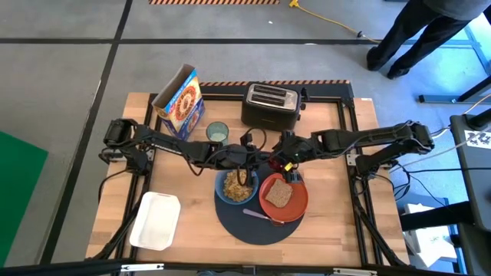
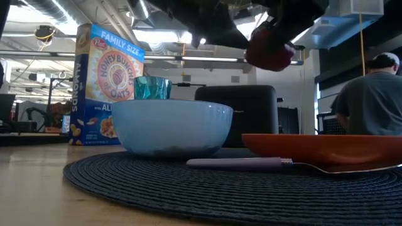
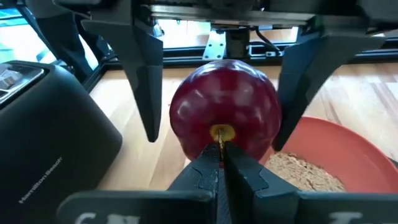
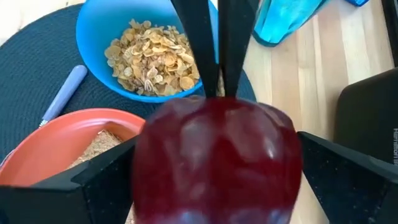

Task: Arrange a breakfast setting
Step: Put the red apple on the orange plate

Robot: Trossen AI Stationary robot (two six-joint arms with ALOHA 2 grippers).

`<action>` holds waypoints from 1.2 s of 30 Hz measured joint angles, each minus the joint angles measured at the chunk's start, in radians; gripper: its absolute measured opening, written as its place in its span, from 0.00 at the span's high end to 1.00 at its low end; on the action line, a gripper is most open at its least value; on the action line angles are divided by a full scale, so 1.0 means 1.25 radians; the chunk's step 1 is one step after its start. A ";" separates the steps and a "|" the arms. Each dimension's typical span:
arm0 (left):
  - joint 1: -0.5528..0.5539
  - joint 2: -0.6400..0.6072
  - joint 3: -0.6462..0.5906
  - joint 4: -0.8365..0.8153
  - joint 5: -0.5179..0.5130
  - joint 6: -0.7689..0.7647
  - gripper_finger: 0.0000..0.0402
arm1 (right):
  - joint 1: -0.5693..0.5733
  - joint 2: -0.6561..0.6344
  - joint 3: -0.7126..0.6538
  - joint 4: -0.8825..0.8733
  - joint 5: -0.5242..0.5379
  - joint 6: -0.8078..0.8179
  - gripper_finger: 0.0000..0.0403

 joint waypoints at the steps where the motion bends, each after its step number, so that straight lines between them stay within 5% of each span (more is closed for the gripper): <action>1: 0.000 0.000 0.001 0.000 0.000 0.000 0.99 | 0.000 0.001 0.000 0.000 0.000 0.001 0.02; 11: -0.004 0.000 0.001 -0.013 -0.007 0.001 0.99 | 0.000 0.003 0.002 0.014 -0.005 0.006 0.28; 15: -0.005 -0.001 0.001 -0.015 0.000 -0.005 0.93 | 0.001 -0.010 -0.030 0.062 -0.031 0.028 0.30; 24: -0.052 -0.018 0.001 -0.052 -0.090 0.029 0.73 | 0.000 -0.247 -0.413 0.559 -0.030 0.091 0.28; 27: -0.061 -0.037 0.001 -0.042 -0.154 0.048 0.69 | 0.001 -0.296 -0.530 0.689 -0.102 0.107 0.29; 36: -0.063 -0.045 0.001 -0.008 -0.167 0.079 0.63 | 0.053 -0.303 -0.795 1.093 -0.235 0.177 0.28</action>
